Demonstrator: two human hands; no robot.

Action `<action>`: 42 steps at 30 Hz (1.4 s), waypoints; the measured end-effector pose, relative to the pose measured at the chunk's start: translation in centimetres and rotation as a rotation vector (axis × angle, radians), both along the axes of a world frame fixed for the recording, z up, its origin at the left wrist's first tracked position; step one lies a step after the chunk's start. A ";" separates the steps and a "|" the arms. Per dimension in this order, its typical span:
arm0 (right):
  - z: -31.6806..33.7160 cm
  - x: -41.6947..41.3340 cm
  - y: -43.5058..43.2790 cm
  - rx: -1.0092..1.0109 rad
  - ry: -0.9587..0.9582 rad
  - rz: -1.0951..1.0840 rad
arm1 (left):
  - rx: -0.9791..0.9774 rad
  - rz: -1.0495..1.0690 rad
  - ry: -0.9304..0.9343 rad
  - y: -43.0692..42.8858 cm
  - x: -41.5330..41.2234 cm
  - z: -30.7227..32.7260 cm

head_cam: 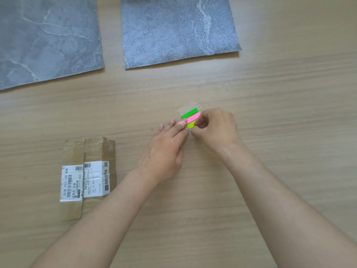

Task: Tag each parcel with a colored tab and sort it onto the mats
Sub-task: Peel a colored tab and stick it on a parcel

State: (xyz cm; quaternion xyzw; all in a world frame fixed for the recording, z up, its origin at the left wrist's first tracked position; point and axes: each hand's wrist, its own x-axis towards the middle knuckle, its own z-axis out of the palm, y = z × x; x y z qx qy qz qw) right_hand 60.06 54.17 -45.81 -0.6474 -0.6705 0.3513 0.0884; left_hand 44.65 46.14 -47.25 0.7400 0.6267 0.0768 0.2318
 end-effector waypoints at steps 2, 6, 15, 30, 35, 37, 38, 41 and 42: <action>-0.6 -0.1 -0.4 0.092 0.030 0.057 | -0.009 0.009 -0.016 0.0 0.1 0.1; -1.6 0.4 -0.7 0.179 0.070 0.166 | -0.009 -0.022 0.004 -0.1 0.1 0.0; -0.7 1.5 -0.5 0.049 0.152 -0.014 | -0.015 0.009 0.045 -0.3 1.1 0.0; -0.9 3.8 -2.1 0.154 0.761 -0.890 | -0.068 0.127 -0.063 -0.3 1.9 0.7; 0.7 3.1 -4.4 0.271 0.911 -0.636 | 0.044 0.255 -0.320 0.1 2.1 1.8; 1.4 2.5 -5.4 0.296 0.915 -0.512 | 0.068 0.512 -0.557 -0.2 2.6 3.4; 1.8 2.2 -5.8 0.302 0.920 -0.458 | 0.014 0.662 -0.724 -0.5 2.7 4.4; 3.1 1.2 -7.5 0.325 0.922 -0.248 | -0.233 0.908 -1.177 -1.7 2.0 7.3; 3.6 0.8 -8.1 0.344 0.896 -0.161 | -0.288 0.925 -1.239 -2.3 1.5 8.1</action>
